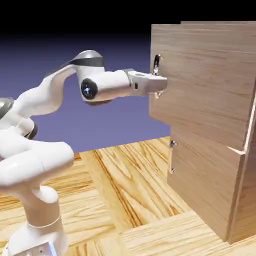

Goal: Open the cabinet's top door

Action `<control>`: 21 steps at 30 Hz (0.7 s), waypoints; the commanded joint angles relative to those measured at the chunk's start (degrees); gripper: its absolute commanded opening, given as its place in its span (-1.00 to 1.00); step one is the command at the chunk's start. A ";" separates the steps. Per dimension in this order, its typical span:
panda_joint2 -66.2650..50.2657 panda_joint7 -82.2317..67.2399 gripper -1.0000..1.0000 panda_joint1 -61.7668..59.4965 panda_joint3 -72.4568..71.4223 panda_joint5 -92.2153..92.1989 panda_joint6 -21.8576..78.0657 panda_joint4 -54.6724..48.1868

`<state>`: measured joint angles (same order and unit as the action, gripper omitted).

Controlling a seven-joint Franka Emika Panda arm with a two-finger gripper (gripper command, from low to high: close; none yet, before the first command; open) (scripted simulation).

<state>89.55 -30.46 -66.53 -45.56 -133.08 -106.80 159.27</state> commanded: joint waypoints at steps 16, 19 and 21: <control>-21.35 -19.78 -1.00 -8.06 28.23 28.96 39.05 3.04; -27.58 -23.92 -1.00 -9.80 31.36 34.83 44.46 0.46; -31.73 -26.59 -1.00 -10.70 33.00 38.52 47.55 -1.57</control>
<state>57.82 -57.05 -77.23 -12.56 -94.54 -59.20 157.70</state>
